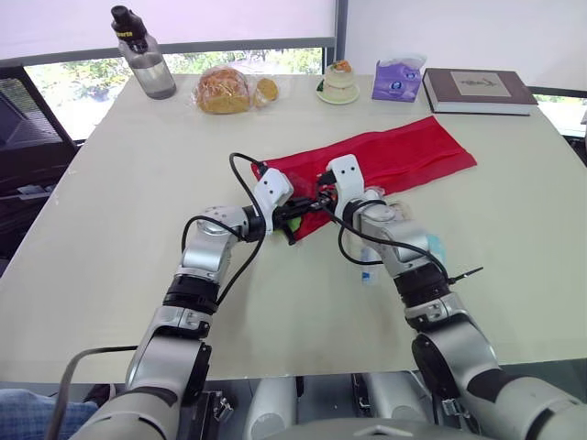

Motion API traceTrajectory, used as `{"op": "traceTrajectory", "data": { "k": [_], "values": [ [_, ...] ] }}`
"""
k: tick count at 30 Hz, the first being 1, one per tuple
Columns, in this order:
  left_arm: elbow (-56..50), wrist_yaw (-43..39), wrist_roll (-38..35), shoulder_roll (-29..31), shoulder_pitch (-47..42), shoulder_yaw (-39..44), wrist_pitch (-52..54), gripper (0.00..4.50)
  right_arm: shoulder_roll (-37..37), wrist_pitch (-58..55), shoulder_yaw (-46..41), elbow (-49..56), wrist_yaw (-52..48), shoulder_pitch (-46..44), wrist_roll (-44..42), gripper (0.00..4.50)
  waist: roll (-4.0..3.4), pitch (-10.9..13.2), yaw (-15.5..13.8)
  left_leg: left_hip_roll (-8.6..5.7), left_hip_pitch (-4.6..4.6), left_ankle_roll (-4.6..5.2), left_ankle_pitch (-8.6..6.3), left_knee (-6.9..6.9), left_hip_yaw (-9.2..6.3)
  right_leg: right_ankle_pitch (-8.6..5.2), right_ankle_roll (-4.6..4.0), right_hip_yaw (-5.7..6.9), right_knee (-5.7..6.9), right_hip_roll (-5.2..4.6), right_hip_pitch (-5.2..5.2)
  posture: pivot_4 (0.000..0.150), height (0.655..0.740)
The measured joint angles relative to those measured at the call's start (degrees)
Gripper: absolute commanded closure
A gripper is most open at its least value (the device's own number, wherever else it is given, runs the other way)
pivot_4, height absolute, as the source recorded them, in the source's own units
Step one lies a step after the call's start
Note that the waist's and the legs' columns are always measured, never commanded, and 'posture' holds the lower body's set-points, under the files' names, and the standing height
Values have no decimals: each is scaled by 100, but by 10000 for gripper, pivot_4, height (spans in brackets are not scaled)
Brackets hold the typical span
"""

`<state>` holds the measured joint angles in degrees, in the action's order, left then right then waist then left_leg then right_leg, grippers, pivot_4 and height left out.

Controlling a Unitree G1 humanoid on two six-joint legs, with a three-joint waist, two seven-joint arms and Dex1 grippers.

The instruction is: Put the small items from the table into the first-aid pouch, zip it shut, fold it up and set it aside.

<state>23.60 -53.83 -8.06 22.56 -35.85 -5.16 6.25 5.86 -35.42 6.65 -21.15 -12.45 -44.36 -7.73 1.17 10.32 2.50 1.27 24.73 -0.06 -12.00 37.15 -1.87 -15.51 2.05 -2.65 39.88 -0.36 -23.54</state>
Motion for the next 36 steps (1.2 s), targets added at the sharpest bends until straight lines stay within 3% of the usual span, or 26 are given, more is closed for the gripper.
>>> {"op": "traceTrajectory", "data": {
  "k": [9, 24, 36],
  "values": [
    [-45, -11, -128, -53, -3, 73, 167, 45000, 62, 197, -154, -64, 147, 21, 17, 44766, 0, 0, -4, 0, 1, -1, 1, 1, -4, 0, 0, -1, 0, -1, 0, 1500, 7400],
    [707, -514, -614, -25, -513, 416, 733, 45000, -793, -1268, 164, 2290, -966, 762, -599, 44766, 0, 0, -5, -3, 4, -1, 0, 0, -1, 0, 0, 8, -2, -1, 0, 1500, 7400],
    [800, -723, -690, -49, -588, 458, 851, 45000, -725, -1204, 577, 2059, -925, 865, -482, 44766, 0, 0, -11, -3, 6, -1, 0, 0, -1, -1, 0, 9, -3, 0, 0, 1500, 7400]
  ]
}}
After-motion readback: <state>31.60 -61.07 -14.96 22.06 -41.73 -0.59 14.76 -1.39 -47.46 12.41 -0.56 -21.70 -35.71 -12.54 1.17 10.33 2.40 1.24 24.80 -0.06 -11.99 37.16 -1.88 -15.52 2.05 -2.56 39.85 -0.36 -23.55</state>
